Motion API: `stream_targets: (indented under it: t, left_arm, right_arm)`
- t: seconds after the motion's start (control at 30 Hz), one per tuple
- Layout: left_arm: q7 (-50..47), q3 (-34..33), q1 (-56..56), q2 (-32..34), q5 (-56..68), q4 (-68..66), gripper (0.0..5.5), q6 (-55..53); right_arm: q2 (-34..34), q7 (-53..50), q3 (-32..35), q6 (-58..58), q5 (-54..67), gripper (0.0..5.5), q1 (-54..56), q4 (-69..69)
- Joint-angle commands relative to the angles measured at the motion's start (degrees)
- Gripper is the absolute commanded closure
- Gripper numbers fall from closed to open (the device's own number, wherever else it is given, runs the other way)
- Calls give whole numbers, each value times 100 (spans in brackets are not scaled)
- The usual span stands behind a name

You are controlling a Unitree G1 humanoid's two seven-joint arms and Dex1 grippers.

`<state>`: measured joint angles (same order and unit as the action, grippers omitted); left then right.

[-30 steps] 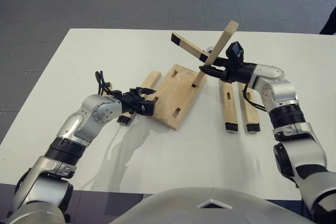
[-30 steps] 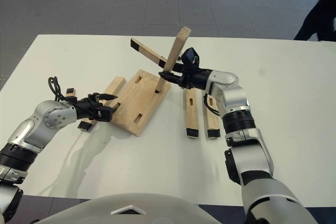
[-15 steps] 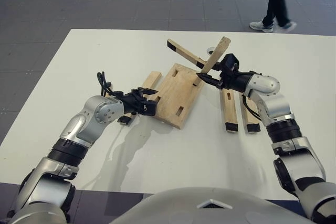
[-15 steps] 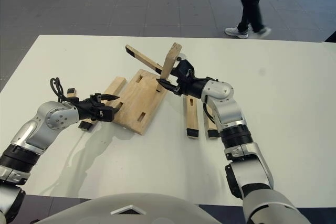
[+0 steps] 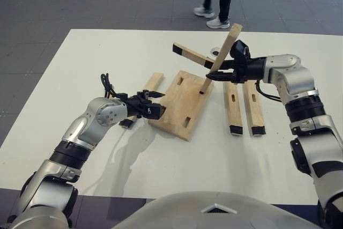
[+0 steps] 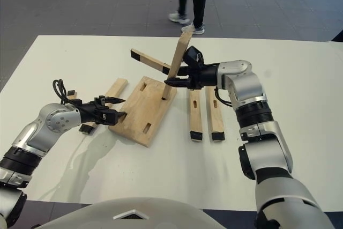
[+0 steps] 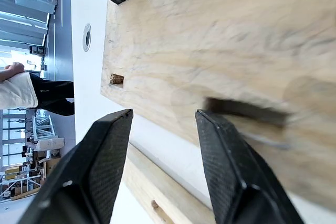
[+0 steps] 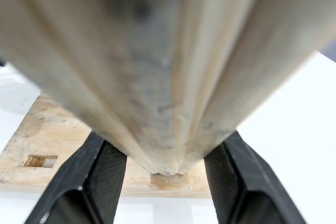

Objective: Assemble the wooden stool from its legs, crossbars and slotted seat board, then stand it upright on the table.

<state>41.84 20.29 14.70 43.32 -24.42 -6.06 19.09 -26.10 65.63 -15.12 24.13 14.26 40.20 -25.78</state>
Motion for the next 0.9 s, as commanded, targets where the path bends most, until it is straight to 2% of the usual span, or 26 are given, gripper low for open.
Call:
stream_targets:
  t: [0.03,0.17,0.37,0.57,0.7,0.9]
  left_arm:
    - [77,84,52,-11,-103,-200,327,-15]
    - [102,106,-32,-50,-69,-84,327,-46]
    - [-32,61,24,-251,50,16,327,-52]
    - [-26,15,302,-427,133,-132,327,75]
    - [-25,32,280,-448,91,-140,327,67]
    - [-1,35,215,-450,114,-72,327,64]
  right_arm:
    - [112,46,-659,395,-536,348,-858,-856]
    - [275,-452,-409,45,-580,348,-964,-1396]
    - [253,-990,107,378,-49,348,-1236,243]
    - [-126,-1315,-117,1294,203,348,-2133,1968]
    - [56,-1786,115,1144,183,348,-2214,1811]
    - [82,-1936,347,1215,400,348,-1944,1903]
